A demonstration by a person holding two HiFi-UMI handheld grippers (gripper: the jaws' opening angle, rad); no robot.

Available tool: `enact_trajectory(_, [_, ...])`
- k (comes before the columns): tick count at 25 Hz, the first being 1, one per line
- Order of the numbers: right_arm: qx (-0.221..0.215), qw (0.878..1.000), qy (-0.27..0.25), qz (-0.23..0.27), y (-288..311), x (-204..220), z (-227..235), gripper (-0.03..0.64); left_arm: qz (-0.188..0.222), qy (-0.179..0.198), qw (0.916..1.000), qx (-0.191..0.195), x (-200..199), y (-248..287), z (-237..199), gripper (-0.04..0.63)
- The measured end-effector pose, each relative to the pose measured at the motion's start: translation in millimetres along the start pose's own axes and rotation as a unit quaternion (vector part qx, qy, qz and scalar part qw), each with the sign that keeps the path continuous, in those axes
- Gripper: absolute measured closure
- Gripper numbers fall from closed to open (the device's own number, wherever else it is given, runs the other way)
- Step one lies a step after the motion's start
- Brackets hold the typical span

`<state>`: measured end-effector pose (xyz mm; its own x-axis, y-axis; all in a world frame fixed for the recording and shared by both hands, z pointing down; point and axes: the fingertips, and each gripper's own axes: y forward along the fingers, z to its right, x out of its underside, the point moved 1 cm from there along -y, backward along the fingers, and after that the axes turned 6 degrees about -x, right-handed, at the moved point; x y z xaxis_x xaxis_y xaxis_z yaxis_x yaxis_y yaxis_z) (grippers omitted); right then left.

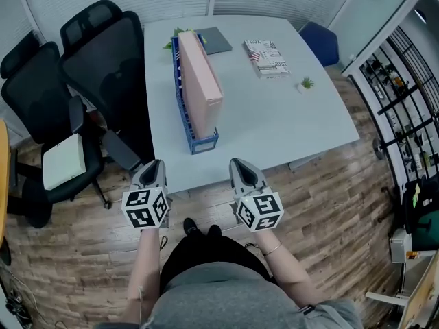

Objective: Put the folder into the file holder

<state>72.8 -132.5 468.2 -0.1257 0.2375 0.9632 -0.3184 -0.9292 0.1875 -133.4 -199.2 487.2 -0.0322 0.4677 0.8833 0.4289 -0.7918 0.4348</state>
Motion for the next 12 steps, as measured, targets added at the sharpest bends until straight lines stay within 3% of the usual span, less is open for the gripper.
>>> enact_trajectory(12, [-0.011,1.000,0.010,0.004,-19,-2,11,0.615,0.011,0.005,0.9998,-0.013,-2,-12,20,0.560])
